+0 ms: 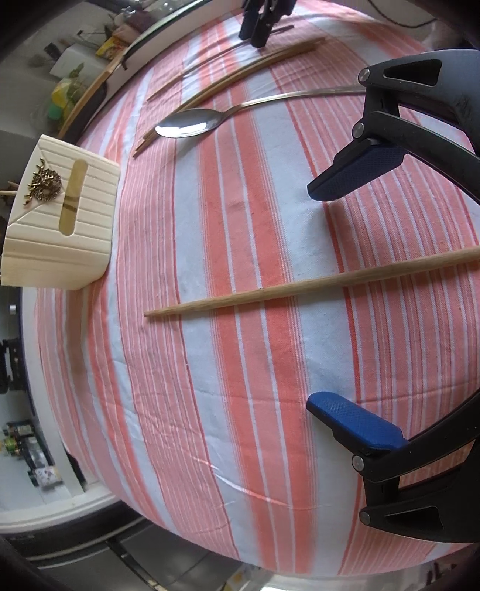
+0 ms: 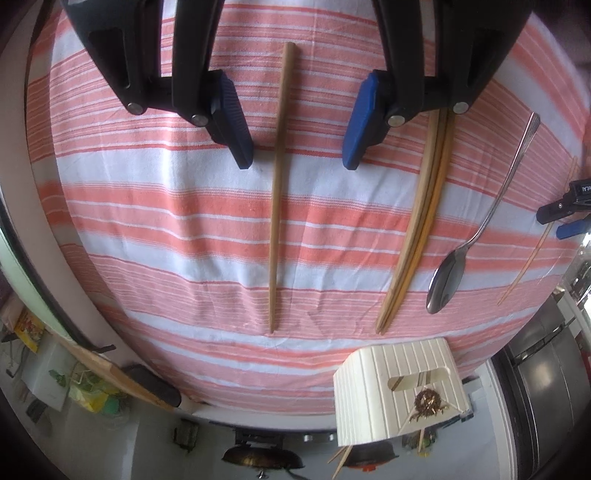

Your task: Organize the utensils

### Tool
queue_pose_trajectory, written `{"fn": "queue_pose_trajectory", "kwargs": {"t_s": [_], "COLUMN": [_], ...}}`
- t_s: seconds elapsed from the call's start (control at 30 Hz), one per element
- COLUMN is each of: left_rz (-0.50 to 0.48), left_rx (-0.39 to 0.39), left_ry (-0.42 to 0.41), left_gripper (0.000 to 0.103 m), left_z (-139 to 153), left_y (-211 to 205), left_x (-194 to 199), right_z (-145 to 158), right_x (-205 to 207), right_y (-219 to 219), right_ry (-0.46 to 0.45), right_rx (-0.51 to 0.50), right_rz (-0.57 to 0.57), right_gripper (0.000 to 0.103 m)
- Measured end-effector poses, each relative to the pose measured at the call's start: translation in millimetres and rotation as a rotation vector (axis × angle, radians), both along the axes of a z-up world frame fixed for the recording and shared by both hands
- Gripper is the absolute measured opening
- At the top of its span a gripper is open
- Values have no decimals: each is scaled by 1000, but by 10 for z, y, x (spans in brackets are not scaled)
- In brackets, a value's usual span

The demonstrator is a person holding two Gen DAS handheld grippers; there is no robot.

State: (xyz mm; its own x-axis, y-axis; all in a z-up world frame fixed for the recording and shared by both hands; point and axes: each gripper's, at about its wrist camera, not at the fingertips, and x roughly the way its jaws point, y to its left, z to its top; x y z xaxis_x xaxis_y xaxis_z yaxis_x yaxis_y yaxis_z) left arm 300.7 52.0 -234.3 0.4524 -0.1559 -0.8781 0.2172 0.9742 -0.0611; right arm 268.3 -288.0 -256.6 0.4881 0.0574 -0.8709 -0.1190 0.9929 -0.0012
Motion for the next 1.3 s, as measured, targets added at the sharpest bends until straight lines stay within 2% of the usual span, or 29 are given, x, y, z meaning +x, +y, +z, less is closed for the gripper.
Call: {"fn": "queue_pose_trajectory", "kwargs": {"t_s": [0.1,0.2,0.3,0.37,0.47,0.53,0.57,0.6,0.63,0.67,0.77,0.83,1.03,1.2,1.3], "left_rz": [-25,-55,-69,-71,-50,-34,-35,-35,-26,-22,0,21,-3,-32,-27], "left_rx": [-7,38,78,87,91,87,77,72,96,123,53,4,-112,-190,-249], "left_ry": [44,70,86,93,87,80,78,74,57,42,36,-6,-194,-332,-385], "left_gripper": [102,101,100,95,81,64,58,37,15,8,4,4,4,4,4], "left_z": [21,-11,-26,-12,25,49,62,77,90,93,132,278,1054,1616,1841], "left_y": [39,9,-53,-110,-183,-216,-230,-247,-264,-292,-235,-108,-18,56,113], "left_x": [185,415,648,798,1013,1099,1114,1123,1123,1130,1105,994,543,126,4], "right_z": [21,42,53,61,45,45,50,47,47,47,99,245,1127,1760,2030], "right_x": [212,494,831,1064,1442,1638,1711,1784,1830,1867,1844,1727,1127,581,333], "right_y": [-56,-81,-97,-77,-23,9,22,34,31,14,-70,-138,-353,-358,-268], "right_ry": [92,163,203,213,217,207,202,194,183,179,141,88,-127,-279,-363], "right_rx": [31,49,63,54,33,11,-5,-32,-42,-28,37,87,212,224,200], "right_rz": [50,70,73,75,73,64,67,63,58,51,16,-1,16,65,81], "right_gripper": [52,52,50,49,47,39,28,13,7,6,6,6,6,6,6]}}
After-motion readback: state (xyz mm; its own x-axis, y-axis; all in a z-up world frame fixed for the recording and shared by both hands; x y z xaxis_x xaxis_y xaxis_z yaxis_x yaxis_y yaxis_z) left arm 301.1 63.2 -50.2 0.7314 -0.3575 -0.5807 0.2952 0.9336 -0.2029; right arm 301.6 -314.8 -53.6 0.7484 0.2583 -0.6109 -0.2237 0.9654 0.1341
